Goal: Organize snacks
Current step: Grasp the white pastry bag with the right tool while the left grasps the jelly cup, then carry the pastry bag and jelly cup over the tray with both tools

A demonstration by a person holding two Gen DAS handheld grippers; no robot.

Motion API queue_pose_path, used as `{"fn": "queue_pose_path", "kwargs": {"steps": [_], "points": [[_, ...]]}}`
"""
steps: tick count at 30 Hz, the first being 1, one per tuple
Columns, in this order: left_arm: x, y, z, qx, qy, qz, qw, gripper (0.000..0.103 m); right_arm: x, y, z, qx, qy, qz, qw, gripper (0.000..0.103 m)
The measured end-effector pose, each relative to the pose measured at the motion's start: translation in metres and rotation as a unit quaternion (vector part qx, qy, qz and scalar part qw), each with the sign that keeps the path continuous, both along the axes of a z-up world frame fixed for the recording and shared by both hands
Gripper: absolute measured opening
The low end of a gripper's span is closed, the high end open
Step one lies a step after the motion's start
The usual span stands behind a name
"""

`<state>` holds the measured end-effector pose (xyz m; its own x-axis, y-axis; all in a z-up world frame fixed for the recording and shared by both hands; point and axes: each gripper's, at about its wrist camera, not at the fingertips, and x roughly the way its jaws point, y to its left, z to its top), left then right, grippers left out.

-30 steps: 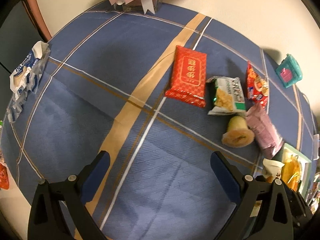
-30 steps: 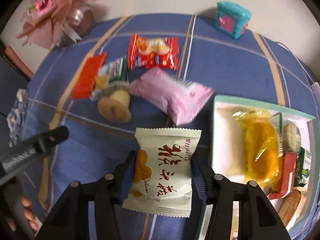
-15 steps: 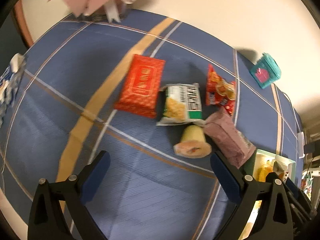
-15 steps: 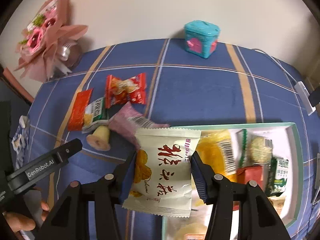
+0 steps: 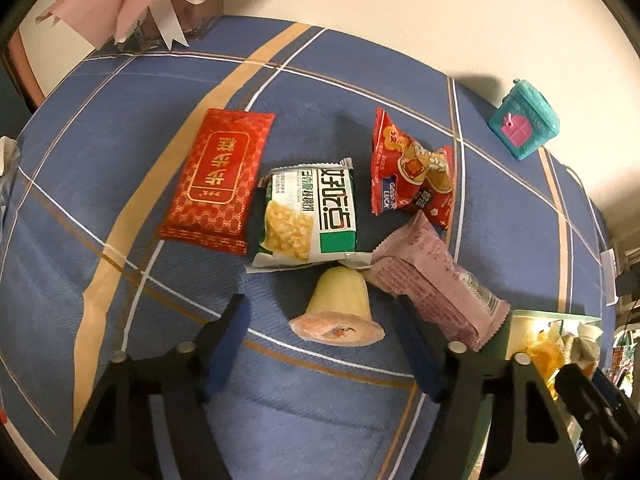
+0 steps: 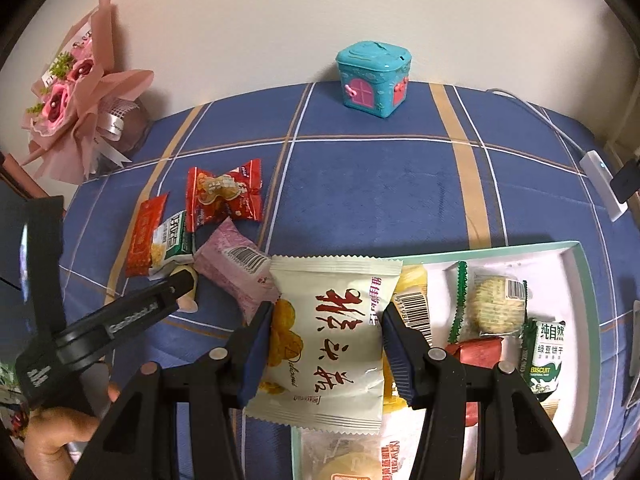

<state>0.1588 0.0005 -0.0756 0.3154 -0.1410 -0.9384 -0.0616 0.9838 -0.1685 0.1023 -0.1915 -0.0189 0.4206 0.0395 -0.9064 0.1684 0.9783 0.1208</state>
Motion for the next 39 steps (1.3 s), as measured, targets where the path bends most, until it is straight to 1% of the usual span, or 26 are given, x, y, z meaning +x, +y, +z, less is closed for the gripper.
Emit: {"fn": "queue_pose_path", "kwargs": {"steps": [1, 2, 3, 4, 7, 12, 19, 23, 26, 31, 34, 39], "points": [[0.001, -0.001, -0.002, 0.000, 0.002, 0.001, 1.0000, 0.062, 0.000, -0.001, 0.000, 0.005, 0.000, 0.001, 1.000, 0.056], [0.001, -0.001, -0.004, -0.002, 0.004, 0.001, 1.0000, 0.060, 0.000, -0.001, -0.001, 0.006, 0.000, 0.000, 1.000, 0.056], [0.001, -0.002, -0.005, -0.006, 0.005, -0.001, 1.0000, 0.055, 0.000, -0.002, -0.001, 0.008, 0.000, 0.000, 1.000, 0.056], [0.001, -0.004, -0.005, -0.010, 0.006, -0.004, 0.9999, 0.048, 0.000, -0.002, -0.001, 0.010, 0.000, 0.000, 1.000, 0.056], [-0.002, -0.008, -0.003, -0.002, 0.001, -0.009, 1.0000, 0.047, 0.000, -0.003, -0.001, 0.013, 0.000, 0.000, 1.000, 0.056], [-0.005, -0.006, 0.004, -0.014, 0.003, -0.002, 0.9999, 0.047, -0.001, -0.003, 0.002, 0.016, -0.001, 0.002, 1.000, 0.056], [-0.012, -0.004, 0.031, -0.026, -0.012, 0.009, 0.9995, 0.046, -0.004, -0.009, 0.006, 0.020, -0.001, -0.002, 1.000, 0.056], [-0.017, -0.013, 0.047, -0.036, -0.023, 0.005, 0.9991, 0.046, -0.007, -0.017, 0.006, 0.022, 0.004, -0.009, 1.000, 0.056], [-0.021, -0.023, 0.059, -0.047, -0.031, -0.006, 0.9984, 0.046, -0.011, -0.030, 0.008, 0.018, 0.002, -0.029, 0.999, 0.056], [-0.033, -0.053, 0.073, -0.058, -0.037, -0.043, 0.9967, 0.046, -0.022, -0.064, 0.008, 0.016, 0.010, -0.069, 0.997, 0.056], [-0.039, -0.074, 0.075, -0.064, -0.037, -0.065, 0.9951, 0.046, -0.031, -0.085, 0.008, 0.013, 0.012, -0.090, 0.996, 0.056], [-0.048, -0.108, 0.069, -0.069, -0.022, -0.099, 0.9925, 0.046, -0.046, -0.119, 0.010, 0.011, 0.011, -0.122, 0.992, 0.056]]}}
